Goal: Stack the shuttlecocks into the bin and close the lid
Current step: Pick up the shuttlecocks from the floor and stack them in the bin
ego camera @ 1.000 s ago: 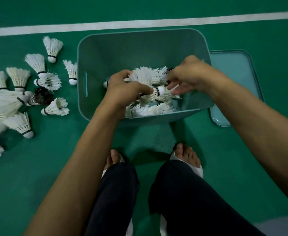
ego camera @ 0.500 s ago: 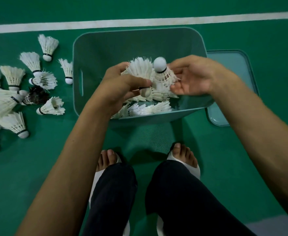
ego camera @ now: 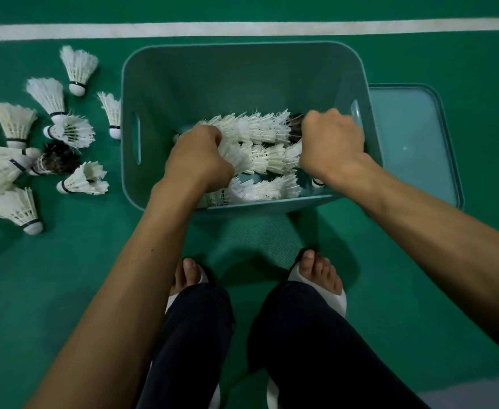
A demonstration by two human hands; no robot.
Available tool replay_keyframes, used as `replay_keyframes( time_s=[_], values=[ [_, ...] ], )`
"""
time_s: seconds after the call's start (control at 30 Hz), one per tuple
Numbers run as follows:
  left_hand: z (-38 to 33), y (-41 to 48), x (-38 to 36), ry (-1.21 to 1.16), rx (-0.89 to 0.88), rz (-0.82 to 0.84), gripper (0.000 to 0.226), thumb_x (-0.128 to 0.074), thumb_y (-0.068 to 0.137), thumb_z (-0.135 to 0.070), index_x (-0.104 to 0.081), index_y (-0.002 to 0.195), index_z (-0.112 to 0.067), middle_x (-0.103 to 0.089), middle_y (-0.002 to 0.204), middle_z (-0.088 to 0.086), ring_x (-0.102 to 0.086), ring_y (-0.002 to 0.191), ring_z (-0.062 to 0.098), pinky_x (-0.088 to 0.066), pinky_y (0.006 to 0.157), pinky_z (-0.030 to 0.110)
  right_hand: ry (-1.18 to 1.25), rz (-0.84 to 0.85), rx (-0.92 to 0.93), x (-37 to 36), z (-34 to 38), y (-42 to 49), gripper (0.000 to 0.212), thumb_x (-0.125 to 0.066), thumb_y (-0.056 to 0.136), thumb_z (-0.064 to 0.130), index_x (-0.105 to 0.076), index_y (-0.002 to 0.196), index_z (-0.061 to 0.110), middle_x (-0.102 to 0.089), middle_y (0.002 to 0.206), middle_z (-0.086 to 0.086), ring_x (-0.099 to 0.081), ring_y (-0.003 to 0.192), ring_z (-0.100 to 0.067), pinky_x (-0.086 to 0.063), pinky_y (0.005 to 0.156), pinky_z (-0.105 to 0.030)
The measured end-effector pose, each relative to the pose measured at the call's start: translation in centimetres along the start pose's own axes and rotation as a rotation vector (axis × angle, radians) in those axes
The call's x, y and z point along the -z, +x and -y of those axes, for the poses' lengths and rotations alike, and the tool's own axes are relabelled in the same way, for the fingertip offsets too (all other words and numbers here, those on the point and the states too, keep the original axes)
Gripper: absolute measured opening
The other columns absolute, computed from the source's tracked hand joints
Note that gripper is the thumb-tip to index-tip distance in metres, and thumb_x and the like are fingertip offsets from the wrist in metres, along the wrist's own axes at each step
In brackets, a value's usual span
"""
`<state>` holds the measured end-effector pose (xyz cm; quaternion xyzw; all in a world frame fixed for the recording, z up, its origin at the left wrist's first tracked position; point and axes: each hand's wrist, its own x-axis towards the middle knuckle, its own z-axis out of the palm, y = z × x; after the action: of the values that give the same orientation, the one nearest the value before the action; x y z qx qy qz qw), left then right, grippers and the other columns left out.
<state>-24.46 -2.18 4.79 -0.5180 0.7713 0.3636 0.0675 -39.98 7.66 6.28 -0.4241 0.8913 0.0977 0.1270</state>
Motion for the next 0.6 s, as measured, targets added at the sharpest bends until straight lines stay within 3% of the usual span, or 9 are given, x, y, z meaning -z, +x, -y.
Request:
replay_keyframes(
  time_s=[0.07, 0.17, 0.27, 0.3, 0.4, 0.47, 0.6],
  values=[
    [0.2, 0.1, 0.0, 0.011, -0.007, 0.004, 0.034, -0.076, 0.076, 0.006, -0.064, 0.107, -0.001, -0.069, 0.105, 0.015, -0.068, 0.097, 0.036, -0.057, 0.078, 0.041, 0.055, 0.079, -0.004, -0.9, -0.4, 0.3, 0.010, -0.058, 0.085, -0.005, -0.052, 0.085, 0.002, -0.057, 0.083, -0.015, -0.065, 0.096, -0.041, -0.047, 0.073, -0.041],
    [0.3, 0.1, -0.1, 0.025, -0.006, 0.007, 0.032, -0.076, 0.077, 0.005, -0.063, 0.105, -0.002, -0.069, 0.107, 0.016, -0.067, 0.098, 0.037, -0.055, 0.079, 0.041, 0.172, 0.200, -0.057, -1.6, -0.8, 1.2, 0.023, -0.058, 0.083, -0.004, -0.044, 0.070, 0.008, -0.055, 0.074, -0.011, -0.066, 0.082, -0.036, -0.048, 0.067, -0.035],
    [0.4, 0.0, -0.2, 0.019, 0.003, 0.011, 0.031, -0.075, 0.078, 0.004, -0.060, 0.101, -0.011, -0.067, 0.110, 0.015, -0.066, 0.098, 0.036, -0.051, 0.080, 0.035, 0.312, 0.346, -0.176, -1.8, -0.8, 1.9, 0.007, -0.059, 0.091, -0.004, -0.057, 0.087, 0.000, -0.061, 0.084, -0.016, -0.069, 0.060, -0.029, -0.060, 0.052, -0.035],
    [0.4, 0.0, -0.2, 0.015, 0.004, 0.010, 0.031, -0.075, 0.079, 0.004, -0.061, 0.102, -0.010, -0.068, 0.109, 0.015, -0.065, 0.097, 0.036, -0.051, 0.080, 0.035, 0.352, 0.394, -0.213, -2.0, -0.9, 2.0, 0.006, -0.060, 0.093, -0.004, -0.059, 0.099, -0.003, -0.064, 0.094, -0.019, -0.072, 0.064, -0.029, -0.063, 0.057, -0.038],
    [0.4, 0.0, -0.2, 0.018, -0.012, 0.007, 0.031, -0.074, 0.080, 0.005, -0.057, 0.099, -0.013, -0.066, 0.105, 0.013, -0.063, 0.094, 0.034, -0.051, 0.080, 0.036, 0.520, 0.452, -0.305, -2.5, -1.1, 2.7, 0.035, -0.063, 0.095, -0.004, -0.055, 0.129, -0.006, -0.059, 0.130, -0.023, -0.073, 0.089, -0.033, -0.063, 0.084, -0.044],
    [0.4, 0.0, -0.3, 0.014, -0.011, 0.011, 0.037, -0.074, 0.080, 0.005, -0.050, 0.098, -0.018, -0.063, 0.103, 0.011, -0.061, 0.094, 0.032, -0.050, 0.081, 0.036, 0.599, 0.456, -0.346, -2.5, -1.0, 2.9, 0.039, -0.063, 0.096, -0.003, -0.052, 0.133, -0.006, -0.055, 0.138, -0.023, -0.068, 0.082, -0.030, -0.061, 0.088, -0.043],
    [0.8, 0.3, -0.2, 0.011, 0.005, -0.013, 0.025, -0.075, 0.078, 0.003, -0.060, 0.097, -0.004, -0.068, 0.103, 0.014, -0.065, 0.093, 0.035, -0.048, 0.072, 0.034, 0.646, 0.460, -0.404, -2.9, -1.1, 3.2, 0.042, -0.059, 0.097, -0.005, -0.049, 0.138, -0.004, -0.052, 0.141, -0.024, -0.061, 0.072, -0.028, -0.061, 0.089, -0.044]
  ],
)
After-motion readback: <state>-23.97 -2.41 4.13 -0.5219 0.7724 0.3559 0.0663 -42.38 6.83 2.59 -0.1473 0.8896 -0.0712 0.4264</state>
